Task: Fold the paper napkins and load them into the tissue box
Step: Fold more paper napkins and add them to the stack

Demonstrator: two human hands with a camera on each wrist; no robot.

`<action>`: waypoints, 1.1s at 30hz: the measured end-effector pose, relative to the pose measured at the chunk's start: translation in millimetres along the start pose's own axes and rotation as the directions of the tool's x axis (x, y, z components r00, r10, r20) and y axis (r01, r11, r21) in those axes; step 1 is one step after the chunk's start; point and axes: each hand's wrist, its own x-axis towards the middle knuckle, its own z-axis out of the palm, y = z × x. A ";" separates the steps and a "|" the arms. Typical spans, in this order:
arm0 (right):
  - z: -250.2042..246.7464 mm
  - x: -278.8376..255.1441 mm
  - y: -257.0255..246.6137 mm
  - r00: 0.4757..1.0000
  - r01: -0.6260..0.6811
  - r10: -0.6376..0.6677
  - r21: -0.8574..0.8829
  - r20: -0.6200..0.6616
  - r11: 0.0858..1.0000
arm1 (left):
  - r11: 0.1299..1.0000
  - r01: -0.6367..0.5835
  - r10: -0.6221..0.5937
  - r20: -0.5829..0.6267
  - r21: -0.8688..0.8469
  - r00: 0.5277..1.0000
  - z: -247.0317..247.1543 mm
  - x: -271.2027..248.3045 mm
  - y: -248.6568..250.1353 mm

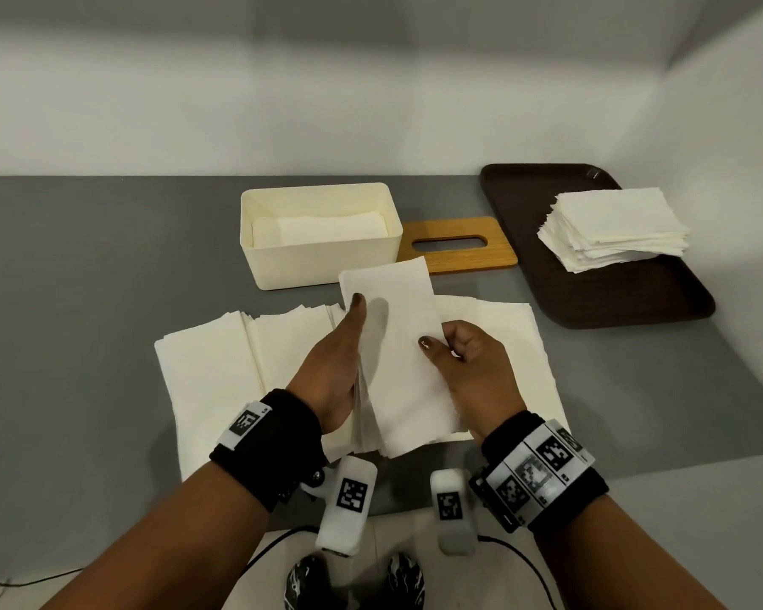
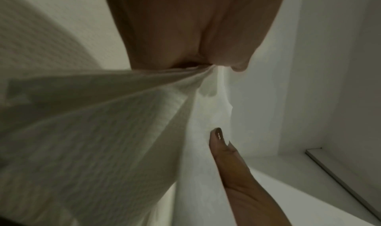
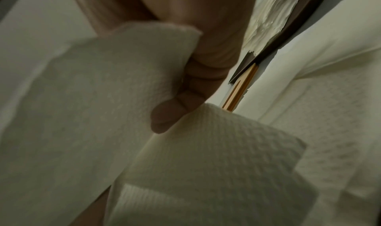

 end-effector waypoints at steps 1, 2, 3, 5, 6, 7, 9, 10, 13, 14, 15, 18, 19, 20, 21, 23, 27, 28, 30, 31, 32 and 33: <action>1.9 0.0 -0.2 1.000 -0.001 0.001 -0.001 0.010 1.000 | 1.000 -0.003 0.003 0.010 0.008 1.000 1.3 -1.0 -1.0; 3.6 0.2 -0.5 1.000 -0.003 0.003 0.001 0.020 1.000 | 1.000 -0.009 0.009 0.008 0.020 1.000 1.8 -1.7 -2.4; 5.1 0.6 -0.2 1.000 -0.009 0.009 0.002 0.030 1.000 | 0.999 -0.017 0.017 -0.002 0.035 1.000 2.3 -3.1 -3.4; 6.0 2.8 0.6 0.999 -0.011 0.012 -0.031 0.047 0.999 | 0.997 -0.037 0.040 -0.031 0.068 0.999 -0.9 -3.3 -5.9; 4.4 5.5 0.9 0.999 -0.011 0.014 -0.067 0.046 0.998 | 0.995 -0.054 0.057 -0.042 0.081 0.997 -4.2 -2.8 -6.9; 1.7 10.9 1.6 0.999 -0.017 0.021 -0.110 0.035 0.994 | 0.994 -0.071 0.075 -0.050 0.089 0.996 -7.8 -3.0 -6.8; -9.9 30.9 6.8 1.000 0.000 0.001 -0.313 0.005 0.950 | 0.990 -0.092 0.099 -0.061 0.103 0.993 -15.6 -4.1 -5.7; -17.4 43.0 9.0 1.000 0.012 -0.013 -0.468 0.001 0.884 | 0.989 -0.100 0.108 -0.069 0.110 0.992 -19.7 -4.4 -5.0; -34.0 77.5 13.0 0.997 0.053 0.002 -0.737 0.074 0.674 | 0.986 -0.116 0.130 -0.116 0.123 0.985 -28.5 -7.2 -3.0; -35.4 85.4 13.0 0.990 0.089 0.035 -0.781 0.140 0.619 | 0.986 -0.117 0.133 -0.131 0.121 0.982 -30.6 -7.8 -2.5; -34.1 91.0 13.2 0.974 0.120 0.091 -0.816 0.206 0.566 | 0.986 -0.119 0.135 -0.141 0.118 0.981 -32.8 -8.5 -2.0; -28.8 99.0 10.9 0.935 0.157 0.224 -0.887 0.275 0.434 | 0.984 -0.130 0.148 -0.151 0.122 0.977 -36.4 -11.5 -0.4; -27.8 101.0 9.5 0.936 0.154 0.231 -0.900 0.265 0.407 | 0.983 -0.133 0.152 -0.156 0.123 0.976 -37.4 -12.1 -0.1; -27.7 102.3 7.7 0.939 0.149 0.232 -0.910 0.252 0.386 | 0.983 -0.134 0.153 -0.161 0.126 0.975 -38.2 -12.5 0.2; -27.6 103.3 5.7 0.940 0.151 0.234 -0.918 0.248 0.367 | 0.983 -0.132 0.153 -0.170 0.130 0.973 -38.9 -13.0 0.6; -27.4 104.8 3.1 0.943 0.162 0.223 -0.926 0.247 0.341 | 0.983 -0.130 0.154 -0.190 0.133 0.970 -40.2 -14.3 0.2; -29.7 107.9 5.1 0.947 0.182 0.189 -0.919 0.259 0.350 | 0.985 -0.127 0.149 -0.206 0.119 0.967 -41.3 -15.8 -1.0; -30.3 108.1 5.1 0.946 0.184 0.191 -0.918 0.263 0.351 | 0.985 -0.127 0.149 -0.207 0.113 0.967 -41.8 -16.1 -1.6; -30.6 108.4 3.4 0.937 0.195 0.215 -0.924 0.274 0.328 | 0.985 -0.130 0.151 -0.210 0.110 0.966 -41.4 -16.7 -2.2; -30.6 109.2 3.0 0.934 0.198 0.225 -0.927 0.277 0.319 | 0.985 -0.131 0.152 -0.212 0.110 0.965 -41.2 -17.1 -2.4; -30.7 109.4 2.2 0.933 0.203 0.226 -0.927 0.281 0.316 | 0.985 -0.131 0.152 -0.214 0.108 0.965 -40.9 -17.2 -2.7; -30.9 108.6 1.2 0.934 0.209 0.218 -0.926 0.284 0.313 | 0.986 -0.132 0.152 -0.213 0.106 0.965 -40.4 -17.5 -3.0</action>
